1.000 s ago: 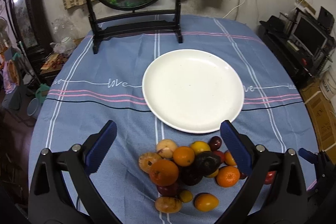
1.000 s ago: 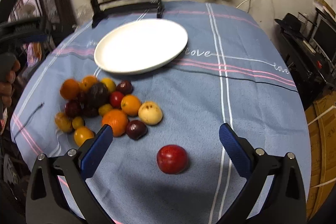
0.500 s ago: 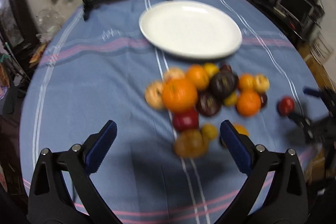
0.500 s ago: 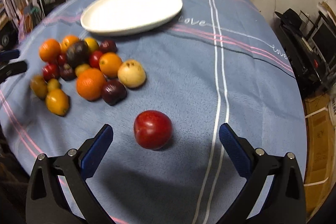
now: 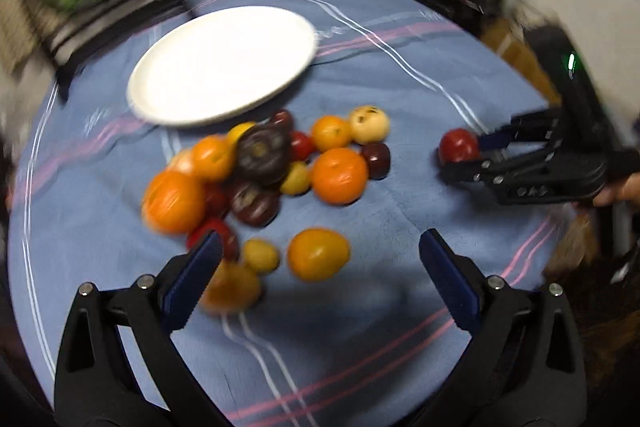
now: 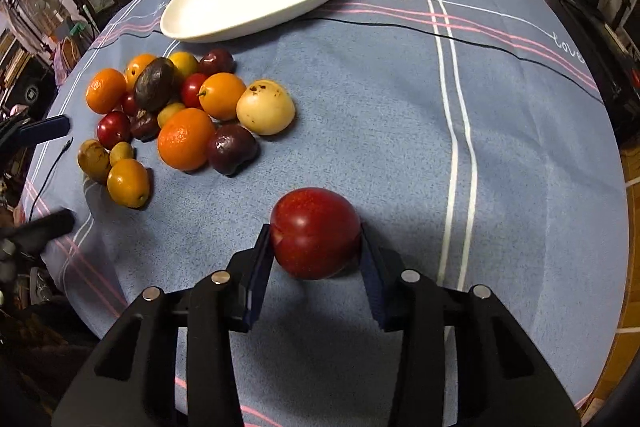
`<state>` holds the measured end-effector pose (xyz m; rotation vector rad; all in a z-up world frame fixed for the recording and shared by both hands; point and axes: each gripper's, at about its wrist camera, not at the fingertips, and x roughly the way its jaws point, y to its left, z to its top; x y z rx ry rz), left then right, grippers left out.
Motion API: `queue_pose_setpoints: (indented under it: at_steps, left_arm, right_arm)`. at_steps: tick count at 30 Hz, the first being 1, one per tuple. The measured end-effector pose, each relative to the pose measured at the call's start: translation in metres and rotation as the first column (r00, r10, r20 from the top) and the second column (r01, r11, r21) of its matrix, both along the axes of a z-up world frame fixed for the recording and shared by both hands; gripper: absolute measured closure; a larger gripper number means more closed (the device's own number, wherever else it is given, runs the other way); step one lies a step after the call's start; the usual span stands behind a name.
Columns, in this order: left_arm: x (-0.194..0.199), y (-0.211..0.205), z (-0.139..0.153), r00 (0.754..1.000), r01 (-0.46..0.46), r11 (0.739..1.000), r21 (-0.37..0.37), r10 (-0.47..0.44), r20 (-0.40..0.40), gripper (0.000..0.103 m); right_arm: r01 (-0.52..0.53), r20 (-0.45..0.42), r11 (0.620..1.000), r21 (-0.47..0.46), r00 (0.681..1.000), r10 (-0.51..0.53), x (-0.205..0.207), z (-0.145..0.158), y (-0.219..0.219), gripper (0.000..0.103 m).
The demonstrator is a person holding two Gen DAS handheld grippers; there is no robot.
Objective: Organize fruits
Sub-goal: 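Grasp the red apple with the right tool while the left tool grasps a yellow fruit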
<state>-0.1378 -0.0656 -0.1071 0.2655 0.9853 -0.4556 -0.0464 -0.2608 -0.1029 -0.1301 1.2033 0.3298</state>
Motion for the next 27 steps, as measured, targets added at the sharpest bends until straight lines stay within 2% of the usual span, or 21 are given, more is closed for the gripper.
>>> queue_pose_setpoints:
  at_steps: [3, 5, 6, 7, 9, 10, 12, 14, 17, 22, 25, 27]
  left_arm:
    - [0.005, -0.019, -0.017, 0.996, 0.083, 0.991, 0.101, -0.084, 0.012, 0.004]
    - [0.008, -0.027, -0.029, 0.991, 0.134, 0.979, 0.156, -0.135, -0.007, 0.013]
    - [0.009, -0.03, -0.035, 0.987, 0.16, 0.972, 0.173, -0.157, -0.029, 0.023]
    - [0.01, -0.032, -0.039, 0.984, 0.176, 0.966, 0.188, -0.17, -0.044, 0.042]
    - [0.012, -0.035, -0.049, 0.982, 0.19, 0.951, 0.244, -0.183, -0.051, 0.048]
    - [0.014, -0.034, -0.05, 0.982, 0.19, 0.952, 0.242, -0.182, -0.054, 0.057]
    - [0.021, -0.026, -0.044, 0.986, 0.159, 0.969, 0.191, -0.147, -0.076, 0.061]
    - [0.028, -0.015, -0.033, 0.988, 0.123, 0.989, 0.087, -0.114, -0.105, 0.061]
    - [0.031, 0.0, -0.013, 0.991, 0.075, 0.997, -0.01, -0.075, -0.112, 0.061]
    - [0.049, 0.023, 0.03, 0.997, 0.002, 0.988, -0.154, -0.014, -0.077, 0.061]
    - [0.08, 0.031, 0.059, 0.998, -0.049, 0.978, -0.202, 0.041, -0.039, 0.061]
    - [0.111, 0.039, 0.078, 0.995, -0.1, 0.967, -0.233, 0.098, -0.017, 0.061]
  right_arm:
    - [0.01, -0.001, 1.0, 0.004, 1.0, -0.01, -0.005, 0.0, -0.002, 0.061]
    - [0.017, -0.003, 1.0, 0.012, 1.0, -0.017, -0.008, -0.001, -0.002, 0.061]
    - [0.022, -0.004, 1.0, 0.015, 1.0, -0.022, -0.009, -0.001, -0.004, 0.061]
    - [0.026, -0.008, 0.999, 0.021, 1.0, -0.026, -0.009, -0.002, -0.004, 0.061]
    - [0.033, -0.016, 0.999, 0.035, 0.999, -0.032, -0.01, -0.002, -0.004, 0.061]
    - [0.033, -0.018, 0.999, 0.037, 0.999, -0.032, -0.01, -0.003, -0.004, 0.061]
    - [0.03, -0.018, 0.998, 0.048, 0.999, -0.029, -0.012, -0.002, -0.005, 0.061]
    - [0.029, -0.015, 0.997, 0.064, 0.999, -0.028, -0.013, 0.002, -0.005, 0.061]
    - [0.016, 0.007, 0.996, 0.09, 1.0, -0.017, -0.01, 0.012, -0.001, 0.061]
    - [-0.027, 0.061, 0.988, 0.155, 0.998, 0.018, 0.008, 0.041, 0.01, 0.061]
    - [-0.069, 0.126, 0.981, 0.18, 0.991, 0.046, 0.035, 0.071, 0.021, 0.061]
    - [-0.091, 0.168, 0.97, 0.224, 0.984, 0.053, 0.066, 0.094, 0.029, 0.061]
